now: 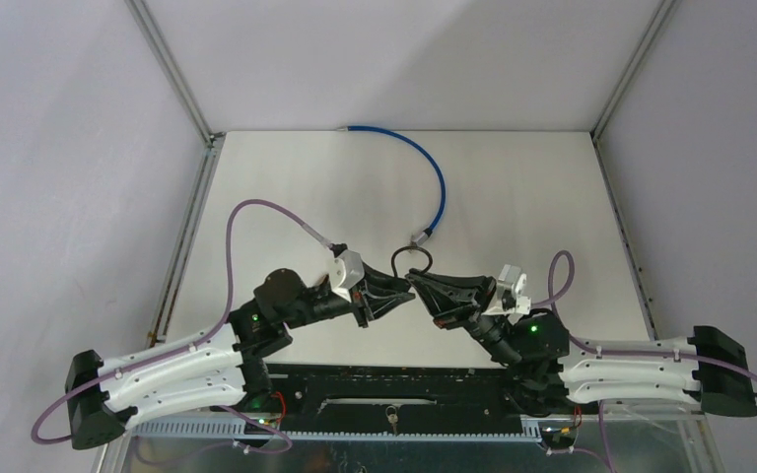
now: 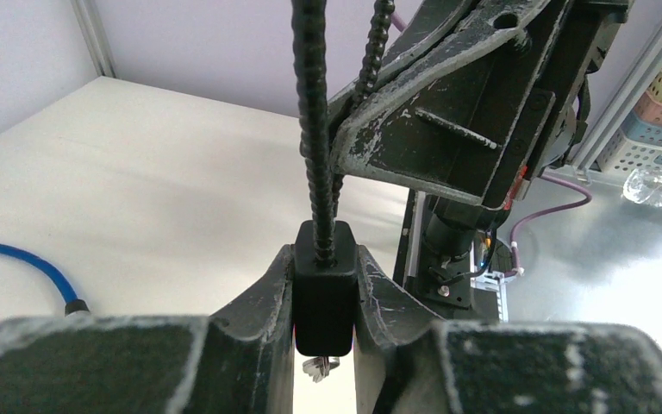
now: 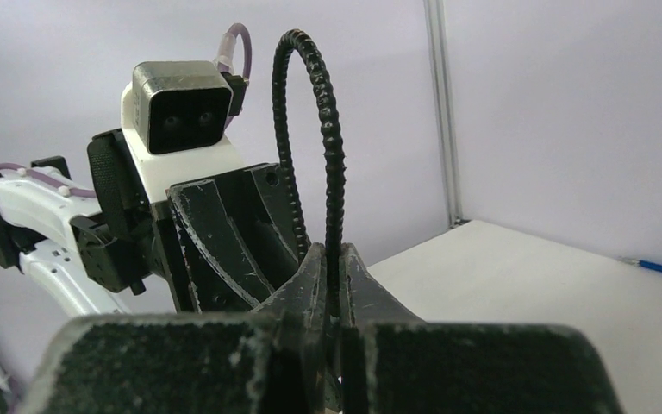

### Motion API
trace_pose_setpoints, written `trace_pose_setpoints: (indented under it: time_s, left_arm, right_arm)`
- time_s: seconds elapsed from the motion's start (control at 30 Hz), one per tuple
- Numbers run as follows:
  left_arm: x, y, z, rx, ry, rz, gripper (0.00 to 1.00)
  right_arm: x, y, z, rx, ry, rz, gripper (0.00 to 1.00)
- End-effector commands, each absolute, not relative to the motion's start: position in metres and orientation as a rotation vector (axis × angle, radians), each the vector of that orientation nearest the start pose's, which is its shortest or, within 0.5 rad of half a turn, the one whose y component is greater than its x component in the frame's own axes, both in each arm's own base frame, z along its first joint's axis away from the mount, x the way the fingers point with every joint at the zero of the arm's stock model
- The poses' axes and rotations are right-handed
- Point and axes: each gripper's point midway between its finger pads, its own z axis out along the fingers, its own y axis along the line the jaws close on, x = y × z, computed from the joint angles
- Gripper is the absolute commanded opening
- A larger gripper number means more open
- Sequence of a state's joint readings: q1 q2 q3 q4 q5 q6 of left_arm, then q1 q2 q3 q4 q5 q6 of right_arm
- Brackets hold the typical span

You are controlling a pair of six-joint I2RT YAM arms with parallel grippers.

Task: Lock with the key
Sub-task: Lock the lock.

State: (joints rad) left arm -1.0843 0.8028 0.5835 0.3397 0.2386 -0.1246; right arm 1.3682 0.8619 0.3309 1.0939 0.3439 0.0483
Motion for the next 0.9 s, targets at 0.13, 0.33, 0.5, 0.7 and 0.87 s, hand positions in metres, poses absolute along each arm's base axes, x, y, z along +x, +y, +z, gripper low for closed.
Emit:
trace_pose_setpoints:
  time_s: [0.13, 0.33, 0.5, 0.7, 0.87]
  left_arm:
    - [0.117, -0.306, 0.379, 0.714, 1.016, -1.194, 0.00]
    - [0.119, -0.303, 0.383, 0.689, 1.002, -1.190, 0.00]
    - [0.122, -0.301, 0.385, 0.664, 1.000, -1.179, 0.00]
    - [0.128, -0.302, 0.381, 0.646, 1.027, -1.167, 0.00]
    - [0.134, -0.300, 0.379, 0.613, 1.049, -1.147, 0.00]
  right_arm:
    - [0.085, 0.333, 0.232, -0.902, 1.201, 0.890, 0.00]
    - [0.081, 0.331, 0.213, -0.942, 1.218, 0.852, 0.00]
    - [0.076, 0.328, 0.207, -0.869, 1.229, 0.886, 0.00]
    - [0.059, 0.331, 0.208, -0.892, 1.213, 0.860, 0.00]
    - [0.048, 0.329, 0.211, -0.902, 1.199, 0.859, 0.00]
